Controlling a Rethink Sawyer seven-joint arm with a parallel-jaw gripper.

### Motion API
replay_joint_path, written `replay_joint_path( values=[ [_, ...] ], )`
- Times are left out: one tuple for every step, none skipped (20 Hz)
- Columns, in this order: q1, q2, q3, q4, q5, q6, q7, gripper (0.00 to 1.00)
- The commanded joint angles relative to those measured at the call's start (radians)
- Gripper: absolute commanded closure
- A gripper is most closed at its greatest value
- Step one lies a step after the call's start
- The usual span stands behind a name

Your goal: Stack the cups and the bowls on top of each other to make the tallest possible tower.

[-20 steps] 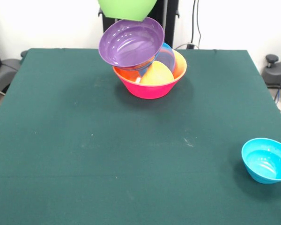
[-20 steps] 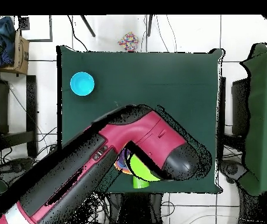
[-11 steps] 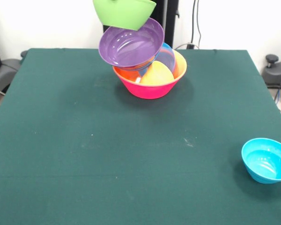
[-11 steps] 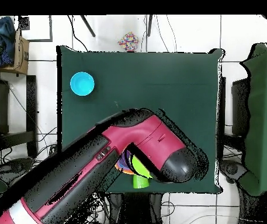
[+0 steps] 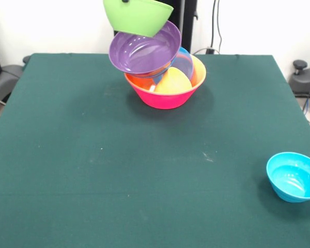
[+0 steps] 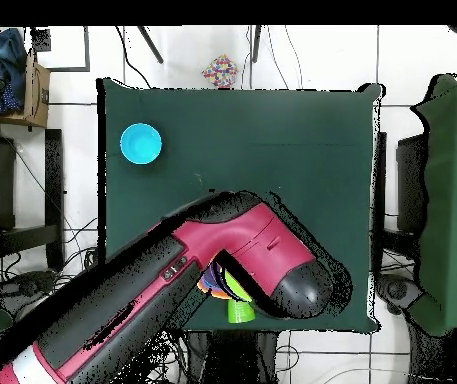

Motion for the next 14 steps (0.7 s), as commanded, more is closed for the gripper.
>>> replay_joint_path(
  values=[
    [0.020, 0.060, 0.174, 0.044, 0.050, 0.115, 0.024, 1.00],
    [0.021, 0.060, 0.175, 0.044, 0.052, 0.117, 0.026, 1.00],
    [0.023, 0.059, 0.176, 0.046, 0.054, 0.118, 0.026, 1.00],
    [0.024, 0.059, 0.177, 0.047, 0.055, 0.119, 0.027, 1.00],
    [0.025, 0.058, 0.178, 0.048, 0.055, 0.120, 0.028, 1.00],
    [0.027, 0.058, 0.178, 0.049, 0.055, 0.120, 0.030, 1.00],
    [0.028, 0.057, 0.178, 0.050, 0.055, 0.119, 0.032, 1.00],
    [0.029, 0.056, 0.179, 0.051, 0.056, 0.119, 0.035, 1.00],
    [0.030, 0.056, 0.178, 0.050, 0.056, 0.120, 0.039, 1.00],
    [0.032, 0.057, 0.178, 0.051, 0.057, 0.122, 0.041, 1.00],
    [0.034, 0.057, 0.178, 0.052, 0.058, 0.125, 0.043, 1.00],
    [0.036, 0.058, 0.178, 0.054, 0.059, 0.126, 0.044, 1.00],
    [0.037, 0.057, 0.177, 0.054, 0.059, 0.126, 0.046, 1.00],
    [0.039, 0.056, 0.176, 0.055, 0.059, 0.125, 0.048, 1.00]
  ],
)
